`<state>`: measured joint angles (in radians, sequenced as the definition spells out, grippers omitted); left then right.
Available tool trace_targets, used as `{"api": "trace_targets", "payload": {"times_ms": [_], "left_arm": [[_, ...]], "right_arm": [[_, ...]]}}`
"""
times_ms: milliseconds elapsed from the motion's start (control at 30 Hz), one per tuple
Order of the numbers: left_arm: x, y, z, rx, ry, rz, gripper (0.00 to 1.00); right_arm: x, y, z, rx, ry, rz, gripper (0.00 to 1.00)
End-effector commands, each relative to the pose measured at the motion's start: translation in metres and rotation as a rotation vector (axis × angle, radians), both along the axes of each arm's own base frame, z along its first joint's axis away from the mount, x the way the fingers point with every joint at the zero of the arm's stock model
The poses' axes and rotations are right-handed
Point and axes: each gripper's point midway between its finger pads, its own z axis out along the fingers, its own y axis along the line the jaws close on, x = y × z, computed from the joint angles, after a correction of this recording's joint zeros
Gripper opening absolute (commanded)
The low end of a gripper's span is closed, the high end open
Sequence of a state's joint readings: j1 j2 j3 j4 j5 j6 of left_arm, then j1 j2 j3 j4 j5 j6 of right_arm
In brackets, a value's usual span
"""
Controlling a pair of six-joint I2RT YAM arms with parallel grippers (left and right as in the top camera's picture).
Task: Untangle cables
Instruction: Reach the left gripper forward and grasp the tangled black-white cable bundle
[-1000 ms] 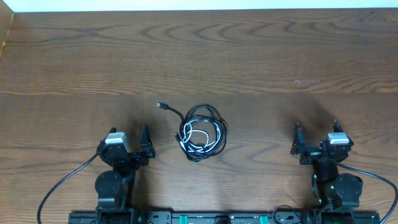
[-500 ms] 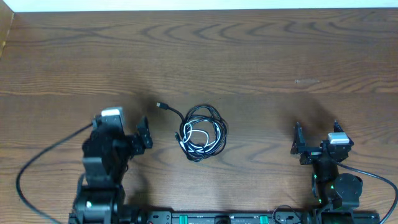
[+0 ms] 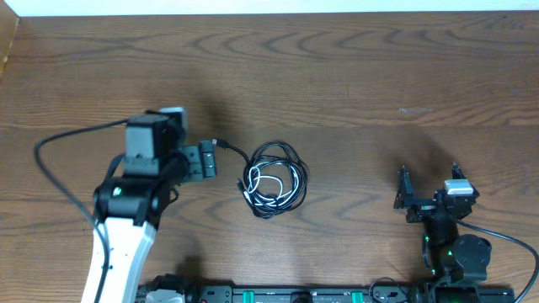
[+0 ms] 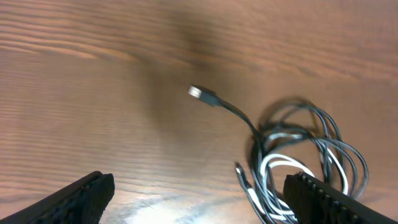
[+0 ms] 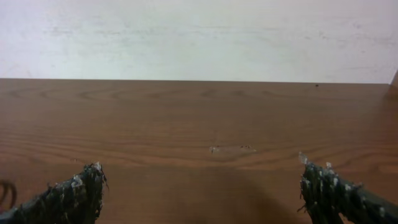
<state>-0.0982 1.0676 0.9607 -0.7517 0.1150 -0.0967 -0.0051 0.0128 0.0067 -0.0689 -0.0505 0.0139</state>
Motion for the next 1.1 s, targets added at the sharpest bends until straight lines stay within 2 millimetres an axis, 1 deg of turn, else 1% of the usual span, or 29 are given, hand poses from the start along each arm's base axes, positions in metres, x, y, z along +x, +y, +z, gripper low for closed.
{"api": "trace_targets", "payload": {"times_ms": [0, 133, 233, 333, 467, 500, 567, 800, 900, 1067], "left_arm": [[0.004, -0.022, -0.004, -0.001, 0.045, -0.077, 0.92], [0.001, -0.04, -0.025, -0.013, 0.132, -0.091, 0.92], [-0.005, -0.055, -0.042, 0.004, 0.201, -0.144, 0.92], [-0.01, -0.071, -0.055, 0.014, 0.25, -0.181, 0.92], [-0.017, -0.084, -0.076, 0.005, 0.339, -0.146, 0.92], [-0.02, -0.085, -0.085, 0.0, 0.386, -0.108, 0.92], [-0.021, -0.085, -0.094, 0.0, 0.423, -0.08, 0.93], [-0.023, -0.085, -0.117, -0.003, 0.507, -0.006, 0.93], [-0.021, -0.085, -0.121, -0.001, 0.511, -0.005, 0.93], [-0.018, -0.087, -0.121, -0.017, 0.506, 0.022, 0.93]], "right_arm": [[0.0, 0.0, -0.001, 0.007, 0.005, -0.001, 0.99], [0.0, 0.0, -0.001, 0.007, 0.004, -0.001, 0.99], [0.0, 0.0, -0.001, 0.007, 0.004, -0.001, 0.99], [0.0, 0.0, -0.001, 0.007, 0.005, -0.001, 0.99], [0.0, 0.0, -0.001, 0.007, 0.004, -0.001, 0.99], [0.0, 0.0, -0.001, 0.007, 0.004, -0.001, 0.99], [0.0, 0.0, -0.001, 0.007, 0.005, -0.001, 0.99], [0.0, 0.0, -0.001, 0.007, 0.005, -0.001, 0.99], [0.0, 0.0, -0.001, 0.007, 0.004, -0.001, 0.99], [0.0, 0.0, -0.001, 0.007, 0.004, -0.001, 0.99]]}}
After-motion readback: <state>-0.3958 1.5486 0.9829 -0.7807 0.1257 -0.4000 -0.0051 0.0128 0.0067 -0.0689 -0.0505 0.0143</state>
